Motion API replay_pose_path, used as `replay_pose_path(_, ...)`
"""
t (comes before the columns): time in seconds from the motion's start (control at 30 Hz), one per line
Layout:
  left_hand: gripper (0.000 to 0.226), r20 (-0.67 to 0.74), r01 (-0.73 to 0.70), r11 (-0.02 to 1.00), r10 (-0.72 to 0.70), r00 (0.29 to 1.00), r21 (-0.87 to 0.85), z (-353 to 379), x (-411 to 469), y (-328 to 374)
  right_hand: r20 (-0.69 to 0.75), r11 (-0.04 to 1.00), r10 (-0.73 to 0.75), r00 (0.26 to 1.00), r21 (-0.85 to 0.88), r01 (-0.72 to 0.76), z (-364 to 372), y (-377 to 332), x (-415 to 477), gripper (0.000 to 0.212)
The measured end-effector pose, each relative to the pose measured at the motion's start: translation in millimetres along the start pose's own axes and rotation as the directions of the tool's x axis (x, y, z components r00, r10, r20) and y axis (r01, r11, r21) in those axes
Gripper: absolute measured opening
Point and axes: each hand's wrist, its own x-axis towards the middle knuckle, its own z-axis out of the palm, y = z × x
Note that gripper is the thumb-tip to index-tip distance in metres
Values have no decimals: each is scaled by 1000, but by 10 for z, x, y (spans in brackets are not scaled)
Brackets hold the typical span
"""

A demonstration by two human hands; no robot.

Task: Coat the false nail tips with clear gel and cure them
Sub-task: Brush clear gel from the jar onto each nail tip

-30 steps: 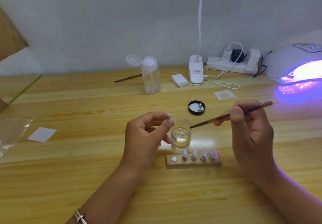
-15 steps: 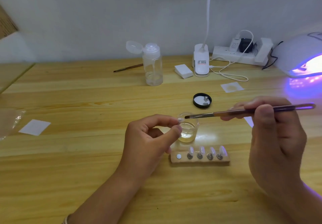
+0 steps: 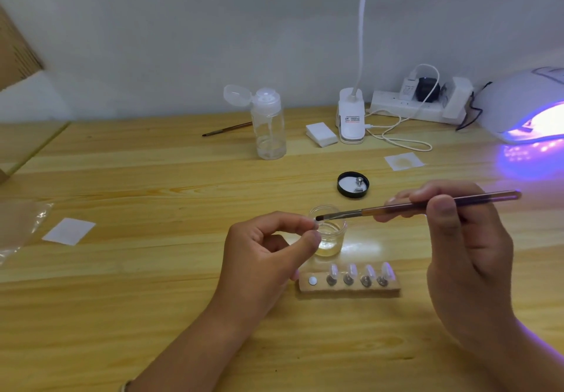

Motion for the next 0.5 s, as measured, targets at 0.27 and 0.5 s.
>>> replay_pose_path(0.27,8,11,-7,1000,7,1000,-16,-16,-15,4,10,1000,11,1000,-15,-11,13,1,5,18)
replay_pose_path(0.5,8,14,-4,1000,4,1000,-28,-8,-12,4,-23,1000,9,1000,-11,-9,-12,18,11,15)
